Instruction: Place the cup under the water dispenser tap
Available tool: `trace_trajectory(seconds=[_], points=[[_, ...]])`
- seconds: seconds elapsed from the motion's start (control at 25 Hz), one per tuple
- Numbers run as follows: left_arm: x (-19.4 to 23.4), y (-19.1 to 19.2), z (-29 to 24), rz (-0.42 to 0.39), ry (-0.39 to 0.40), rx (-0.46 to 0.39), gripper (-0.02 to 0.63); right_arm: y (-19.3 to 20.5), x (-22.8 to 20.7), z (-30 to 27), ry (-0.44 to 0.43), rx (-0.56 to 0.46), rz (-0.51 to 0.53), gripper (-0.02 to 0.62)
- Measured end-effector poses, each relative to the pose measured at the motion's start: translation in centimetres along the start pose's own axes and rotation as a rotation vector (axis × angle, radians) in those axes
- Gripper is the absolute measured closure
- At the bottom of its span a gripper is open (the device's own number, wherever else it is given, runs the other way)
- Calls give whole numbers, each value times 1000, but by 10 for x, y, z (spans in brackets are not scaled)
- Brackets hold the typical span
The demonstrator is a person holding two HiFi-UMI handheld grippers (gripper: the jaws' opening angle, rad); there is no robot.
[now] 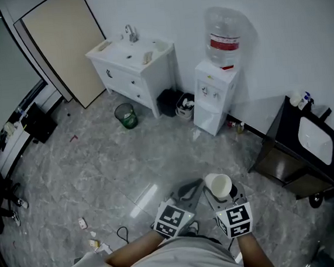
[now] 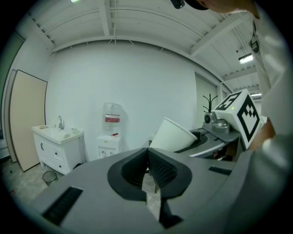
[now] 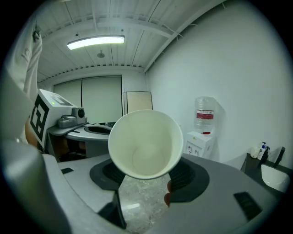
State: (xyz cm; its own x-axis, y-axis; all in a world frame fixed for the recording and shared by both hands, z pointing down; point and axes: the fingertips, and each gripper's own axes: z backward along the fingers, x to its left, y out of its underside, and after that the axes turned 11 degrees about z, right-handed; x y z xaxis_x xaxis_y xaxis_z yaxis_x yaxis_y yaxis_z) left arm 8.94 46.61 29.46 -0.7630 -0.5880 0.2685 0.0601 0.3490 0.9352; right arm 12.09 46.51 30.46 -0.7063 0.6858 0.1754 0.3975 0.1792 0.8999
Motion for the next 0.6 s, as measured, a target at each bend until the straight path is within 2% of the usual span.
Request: trace_trajectory(seconds=[0.32,0.6], points=[[17,-7,-11,7,-25,-18,600,-7,-17,-15,-2,-27,-20,319],[63,-19,-43,25,-25,-20,600,-9,-41,-65,-2,3,-28,319]])
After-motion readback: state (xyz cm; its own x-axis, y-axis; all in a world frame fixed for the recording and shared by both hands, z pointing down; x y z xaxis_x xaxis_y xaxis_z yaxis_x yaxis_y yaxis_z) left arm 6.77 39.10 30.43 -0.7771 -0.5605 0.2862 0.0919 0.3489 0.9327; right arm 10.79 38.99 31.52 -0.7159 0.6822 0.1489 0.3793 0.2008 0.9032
